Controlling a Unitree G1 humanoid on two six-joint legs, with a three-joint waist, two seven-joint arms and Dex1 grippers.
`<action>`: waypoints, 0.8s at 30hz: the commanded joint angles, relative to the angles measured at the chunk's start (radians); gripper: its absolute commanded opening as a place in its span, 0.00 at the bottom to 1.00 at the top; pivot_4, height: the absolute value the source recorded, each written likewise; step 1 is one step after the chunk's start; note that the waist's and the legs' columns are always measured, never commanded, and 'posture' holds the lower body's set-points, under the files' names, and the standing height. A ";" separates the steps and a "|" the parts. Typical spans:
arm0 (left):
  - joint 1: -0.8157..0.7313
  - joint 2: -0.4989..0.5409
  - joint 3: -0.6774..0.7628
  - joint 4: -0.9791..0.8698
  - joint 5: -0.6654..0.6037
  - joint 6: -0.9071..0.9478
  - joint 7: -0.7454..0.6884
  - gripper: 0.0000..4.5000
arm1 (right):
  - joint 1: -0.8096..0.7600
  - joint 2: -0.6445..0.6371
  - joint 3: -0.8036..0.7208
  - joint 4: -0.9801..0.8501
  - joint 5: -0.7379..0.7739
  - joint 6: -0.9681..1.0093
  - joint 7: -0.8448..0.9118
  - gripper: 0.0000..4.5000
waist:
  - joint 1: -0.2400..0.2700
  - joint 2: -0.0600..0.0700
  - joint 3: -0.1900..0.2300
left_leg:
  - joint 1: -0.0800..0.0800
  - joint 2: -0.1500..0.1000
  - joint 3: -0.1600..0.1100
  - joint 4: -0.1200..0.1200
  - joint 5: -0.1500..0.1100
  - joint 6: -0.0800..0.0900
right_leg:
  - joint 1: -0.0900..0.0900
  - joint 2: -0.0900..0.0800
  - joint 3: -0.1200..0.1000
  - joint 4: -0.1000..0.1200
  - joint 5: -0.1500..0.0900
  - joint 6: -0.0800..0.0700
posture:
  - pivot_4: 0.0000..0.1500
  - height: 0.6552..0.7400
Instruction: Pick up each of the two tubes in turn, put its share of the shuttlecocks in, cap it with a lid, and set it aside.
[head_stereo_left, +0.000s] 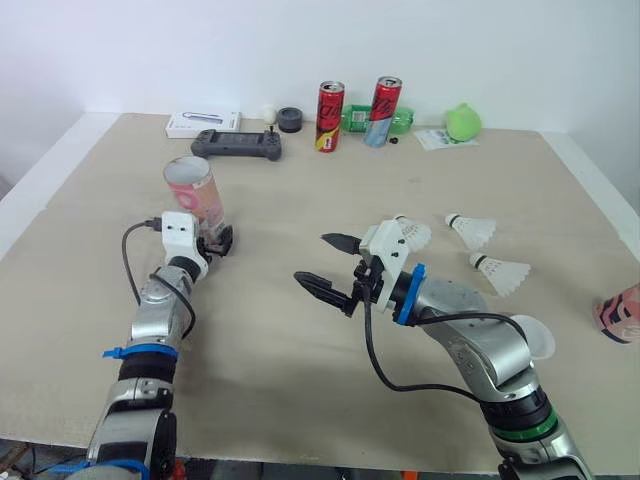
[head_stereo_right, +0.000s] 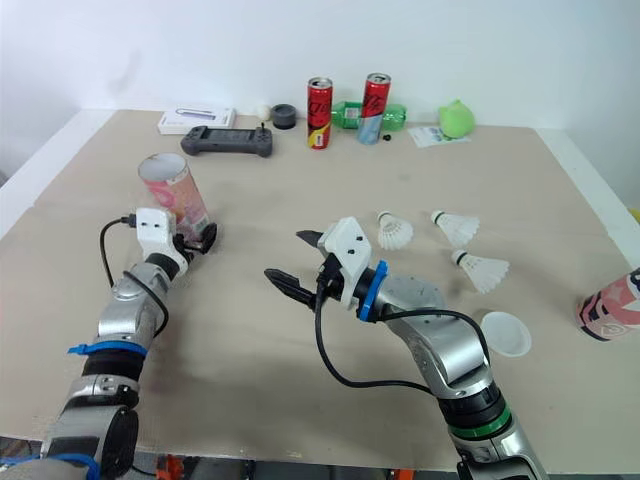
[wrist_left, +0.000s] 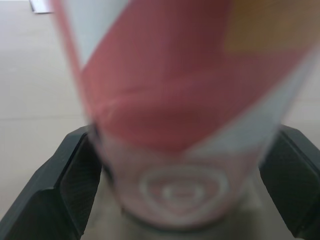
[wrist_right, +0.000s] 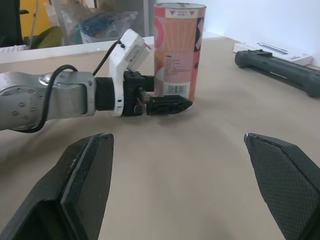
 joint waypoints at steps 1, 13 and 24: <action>-0.052 0.015 0.020 0.081 0.002 -0.067 -0.014 1.00 | -0.007 0.009 -0.032 -0.025 -0.002 -0.009 -0.001 1.00 | 0.000 0.000 0.000 | 0.000 0.000 0.000 0.000 0.000 0.000 | 0.000 0.000 0.000 0.000 0.000 0.000 | 1.00 1.00; -0.086 0.003 0.020 0.174 0.005 -0.133 -0.021 0.66 | 0.007 0.011 -0.041 -0.043 0.000 0.002 -0.005 1.00 | 0.000 0.000 0.000 | 0.000 0.000 -0.001 0.000 0.000 0.000 | 0.000 0.000 -0.001 0.001 0.000 0.000 | 1.00 1.00; 0.099 0.156 -0.095 -0.194 0.306 -0.353 0.082 0.66 | 0.169 0.049 -0.148 -0.073 -0.205 -0.001 -0.298 1.00 | 0.002 0.000 0.000 | -0.001 0.000 -0.002 -0.004 0.000 -0.001 | -0.001 0.000 -0.001 0.001 0.001 -0.004 | 1.00 1.00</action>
